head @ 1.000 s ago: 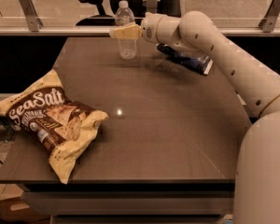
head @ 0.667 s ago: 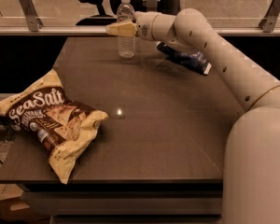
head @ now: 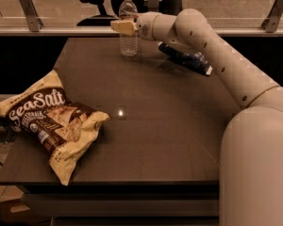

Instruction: Pick water bottle

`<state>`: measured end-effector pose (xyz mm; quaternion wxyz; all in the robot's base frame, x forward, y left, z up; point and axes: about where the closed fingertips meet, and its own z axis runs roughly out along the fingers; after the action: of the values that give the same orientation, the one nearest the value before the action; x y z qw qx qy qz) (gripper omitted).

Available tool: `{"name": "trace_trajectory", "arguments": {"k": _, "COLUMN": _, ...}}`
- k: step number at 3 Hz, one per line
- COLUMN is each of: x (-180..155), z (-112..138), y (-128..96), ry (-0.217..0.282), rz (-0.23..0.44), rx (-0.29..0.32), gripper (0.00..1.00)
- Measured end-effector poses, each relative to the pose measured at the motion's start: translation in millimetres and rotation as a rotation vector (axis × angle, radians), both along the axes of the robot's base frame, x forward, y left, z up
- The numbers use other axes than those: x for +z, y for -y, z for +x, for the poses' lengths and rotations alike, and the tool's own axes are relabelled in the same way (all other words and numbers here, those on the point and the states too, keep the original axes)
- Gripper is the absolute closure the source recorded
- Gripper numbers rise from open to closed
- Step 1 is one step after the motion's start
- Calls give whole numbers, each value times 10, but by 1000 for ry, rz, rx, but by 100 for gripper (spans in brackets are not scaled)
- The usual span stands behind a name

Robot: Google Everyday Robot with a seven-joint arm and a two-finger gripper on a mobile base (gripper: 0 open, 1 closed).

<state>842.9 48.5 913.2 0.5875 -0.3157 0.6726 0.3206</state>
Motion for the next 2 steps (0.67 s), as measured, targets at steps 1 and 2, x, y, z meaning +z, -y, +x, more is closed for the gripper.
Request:
{"name": "trace_trajectory", "arguments": {"k": 1, "x": -7, "z": -13, "y": -2, "ry": 8, "rz": 16, "rx": 3, "gripper": 87}}
{"name": "trace_trajectory", "arguments": {"k": 2, "x": 14, "z": -50, "y": 20, "ry": 21, "rz": 29, "rx": 5, "gripper": 100}}
